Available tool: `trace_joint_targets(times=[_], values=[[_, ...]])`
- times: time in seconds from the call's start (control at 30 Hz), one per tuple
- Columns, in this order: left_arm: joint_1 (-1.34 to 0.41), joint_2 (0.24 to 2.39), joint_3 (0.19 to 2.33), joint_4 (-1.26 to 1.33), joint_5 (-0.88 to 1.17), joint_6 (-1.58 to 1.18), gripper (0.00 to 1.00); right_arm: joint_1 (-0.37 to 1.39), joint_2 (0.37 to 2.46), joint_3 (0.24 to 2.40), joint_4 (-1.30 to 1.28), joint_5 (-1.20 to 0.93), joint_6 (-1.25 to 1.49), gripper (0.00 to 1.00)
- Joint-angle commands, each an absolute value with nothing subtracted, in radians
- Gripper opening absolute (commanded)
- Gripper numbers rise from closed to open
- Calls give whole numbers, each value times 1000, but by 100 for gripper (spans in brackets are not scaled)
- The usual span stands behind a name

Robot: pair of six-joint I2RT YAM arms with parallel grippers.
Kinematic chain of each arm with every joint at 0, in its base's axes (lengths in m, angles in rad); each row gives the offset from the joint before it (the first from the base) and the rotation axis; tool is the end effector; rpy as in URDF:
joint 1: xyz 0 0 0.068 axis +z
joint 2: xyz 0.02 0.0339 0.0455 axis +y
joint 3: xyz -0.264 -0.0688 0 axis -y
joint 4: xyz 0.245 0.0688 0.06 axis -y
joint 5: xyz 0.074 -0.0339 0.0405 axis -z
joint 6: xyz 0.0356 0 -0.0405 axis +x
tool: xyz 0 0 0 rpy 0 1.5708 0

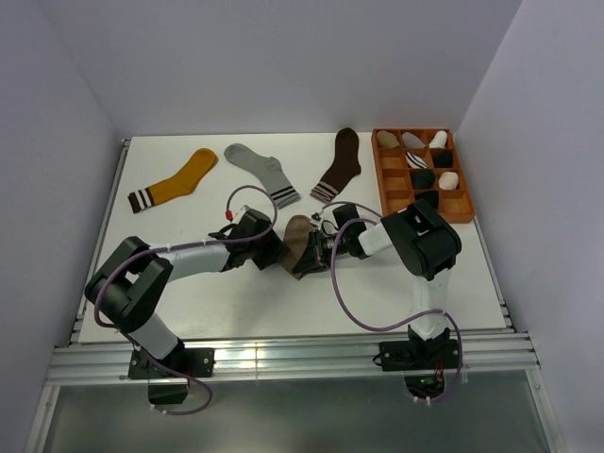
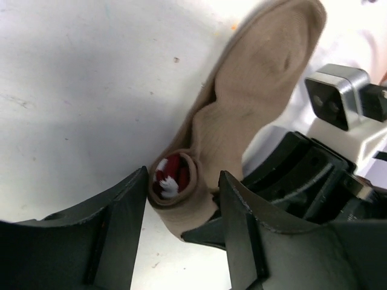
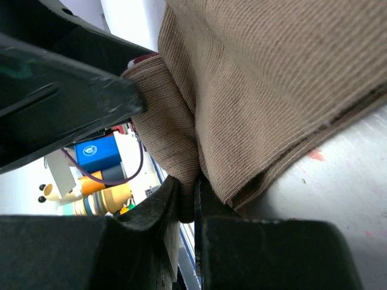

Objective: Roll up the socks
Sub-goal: Roll the sock at the center of the board.

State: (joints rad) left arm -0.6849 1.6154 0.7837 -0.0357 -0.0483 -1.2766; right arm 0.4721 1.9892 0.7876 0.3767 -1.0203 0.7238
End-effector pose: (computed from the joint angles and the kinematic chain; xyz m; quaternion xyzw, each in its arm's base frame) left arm 0.2427 -0.1960 0.1530 -0.2816 0.8953 -0.2735 0.2105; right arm 0.2841 0.1791 0.0799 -0.0745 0.8286 0.5548 0.0068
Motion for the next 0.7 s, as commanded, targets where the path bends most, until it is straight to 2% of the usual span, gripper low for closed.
trace_joint_targets(times=[0.0, 0.2, 0.33, 0.37, 0.4, 0.43, 0.47, 0.53, 0.57, 0.67], values=[[-680, 1631, 796, -35, -58, -1295, 53, 471, 2016, 805, 331, -989, 706, 0], [-678, 1632, 781, -48, -60, -1295, 43, 469, 2022, 804, 342, -991, 713, 0], [-678, 1643, 781, -55, -51, -1284, 23, 471, 2017, 805, 334, -980, 701, 0], [-678, 1649, 790, -60, -45, -1279, 13, 471, 2004, 807, 324, -973, 681, 0], [-678, 1661, 796, -67, -40, -1272, 9, 471, 1993, 807, 312, -962, 666, 0], [-678, 1666, 801, -77, -35, -1260, 5, 472, 1980, 810, 293, -942, 646, 5], [-678, 1667, 810, -98, -34, -1253, 0, 474, 1948, 811, 258, -934, 605, 14], [-678, 1674, 816, -120, -35, -1236, 0, 476, 1910, 802, 236, -896, 569, 23], [-678, 1671, 822, -129, -35, -1232, 0, 477, 1864, 801, 206, -878, 530, 32], [-678, 1669, 842, -170, -40, -1210, 0, 492, 1755, 796, 132, -775, 440, 41]])
